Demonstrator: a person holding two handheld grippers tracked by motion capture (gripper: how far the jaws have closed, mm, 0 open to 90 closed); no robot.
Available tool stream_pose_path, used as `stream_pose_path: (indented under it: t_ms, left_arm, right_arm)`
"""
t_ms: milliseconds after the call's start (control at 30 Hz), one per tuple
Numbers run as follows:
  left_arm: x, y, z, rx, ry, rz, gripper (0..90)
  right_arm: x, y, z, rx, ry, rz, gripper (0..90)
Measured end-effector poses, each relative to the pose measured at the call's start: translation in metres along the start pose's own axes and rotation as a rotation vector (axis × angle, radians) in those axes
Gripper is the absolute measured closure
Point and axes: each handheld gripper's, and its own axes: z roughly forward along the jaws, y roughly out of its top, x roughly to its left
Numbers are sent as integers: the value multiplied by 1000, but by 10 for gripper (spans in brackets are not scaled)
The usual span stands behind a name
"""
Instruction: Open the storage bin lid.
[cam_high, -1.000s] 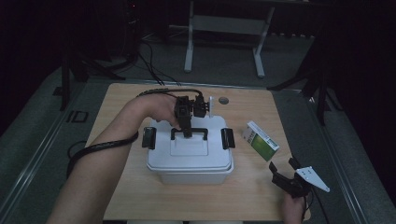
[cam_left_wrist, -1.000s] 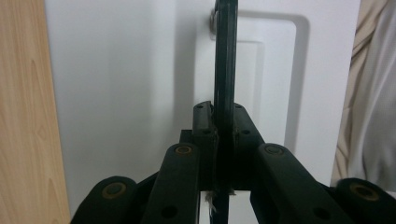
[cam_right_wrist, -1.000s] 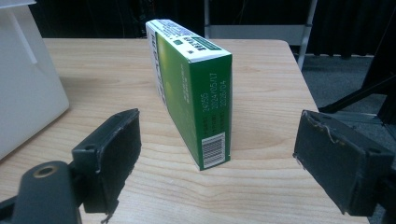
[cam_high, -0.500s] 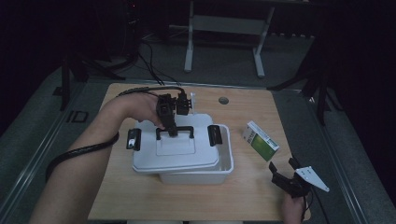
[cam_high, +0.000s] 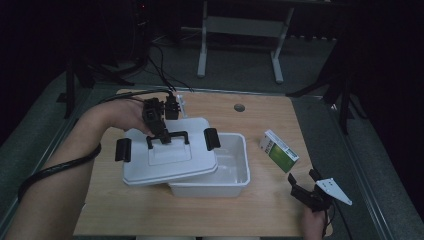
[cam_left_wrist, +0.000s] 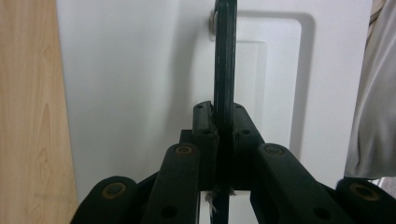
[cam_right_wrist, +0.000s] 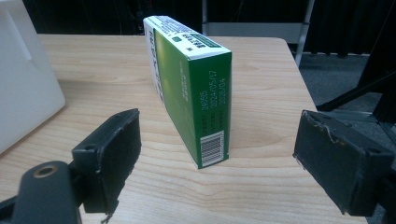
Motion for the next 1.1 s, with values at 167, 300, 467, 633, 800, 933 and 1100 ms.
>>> stream_pose_path:
  t_ms: [167,300,467,633,800,933,1100]
  left_arm:
    - [1,-22,-1,-5,6,-34,841]
    - [3,-40,-2,2,12,-62,841]
    - [4,-63,-4,-14,20,-103,841]
    - [5,-85,-4,-13,20,-143,841]
    - [5,-108,-3,-21,20,-185,841]
    - [5,-125,-1,-23,23,-217,841]
    - [4,-143,2,-15,25,-251,841]
  right_arm:
    - [1,0,0,3,-2,-2,142]
    - [1,0,1,5,-3,-7,142]
    - [1,0,1,7,-4,-9,142]
    - [1,0,1,8,-4,-13,142]
    - [2,0,1,9,-5,-14,142]
    - [2,0,1,11,-6,-14,142]
    - [2,0,1,12,-7,-16,142]
